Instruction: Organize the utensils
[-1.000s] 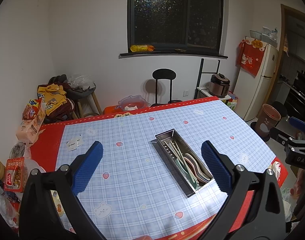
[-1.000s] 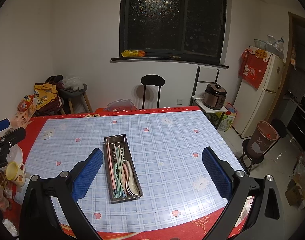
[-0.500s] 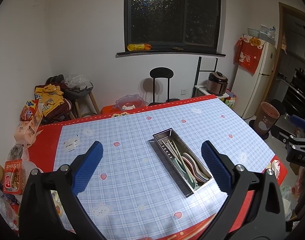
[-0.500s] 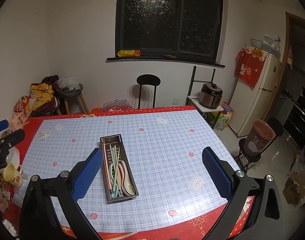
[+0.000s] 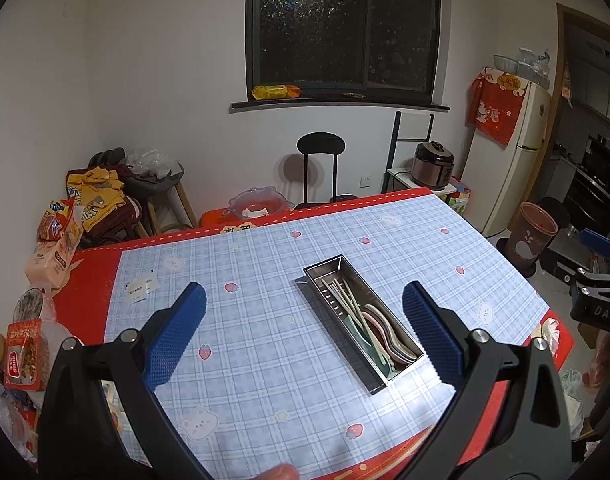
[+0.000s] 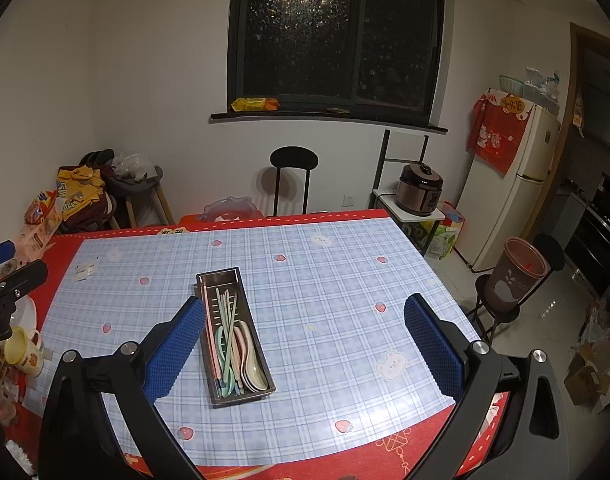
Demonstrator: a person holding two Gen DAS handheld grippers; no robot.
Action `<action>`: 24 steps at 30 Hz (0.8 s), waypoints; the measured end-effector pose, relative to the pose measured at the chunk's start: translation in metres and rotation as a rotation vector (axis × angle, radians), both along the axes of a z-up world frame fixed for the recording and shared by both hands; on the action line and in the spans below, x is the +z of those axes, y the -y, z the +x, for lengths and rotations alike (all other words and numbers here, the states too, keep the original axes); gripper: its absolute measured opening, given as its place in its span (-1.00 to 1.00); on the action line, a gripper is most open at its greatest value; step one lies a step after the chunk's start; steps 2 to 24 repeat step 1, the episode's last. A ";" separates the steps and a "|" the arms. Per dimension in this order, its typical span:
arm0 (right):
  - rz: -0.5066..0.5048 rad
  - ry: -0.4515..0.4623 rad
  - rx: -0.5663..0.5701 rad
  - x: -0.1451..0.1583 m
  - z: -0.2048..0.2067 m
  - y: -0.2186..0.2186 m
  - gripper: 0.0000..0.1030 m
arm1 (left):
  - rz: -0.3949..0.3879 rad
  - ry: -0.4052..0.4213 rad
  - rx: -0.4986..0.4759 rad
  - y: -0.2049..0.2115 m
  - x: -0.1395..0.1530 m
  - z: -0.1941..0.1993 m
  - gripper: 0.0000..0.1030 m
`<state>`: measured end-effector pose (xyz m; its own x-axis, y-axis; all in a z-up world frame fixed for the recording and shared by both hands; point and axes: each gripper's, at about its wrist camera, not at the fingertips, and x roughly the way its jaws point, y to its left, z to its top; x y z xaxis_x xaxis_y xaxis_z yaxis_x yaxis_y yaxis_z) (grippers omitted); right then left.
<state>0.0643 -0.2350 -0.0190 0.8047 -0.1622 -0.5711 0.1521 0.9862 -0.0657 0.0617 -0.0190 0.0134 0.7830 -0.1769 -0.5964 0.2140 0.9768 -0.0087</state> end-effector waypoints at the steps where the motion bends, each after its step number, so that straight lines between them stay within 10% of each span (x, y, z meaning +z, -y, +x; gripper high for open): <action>1: 0.000 -0.001 0.000 0.000 0.000 0.000 0.89 | -0.002 -0.002 0.000 0.000 -0.001 0.000 0.89; 24: 0.000 -0.001 0.000 0.000 0.000 0.000 0.89 | -0.002 -0.002 0.000 0.000 -0.001 0.000 0.89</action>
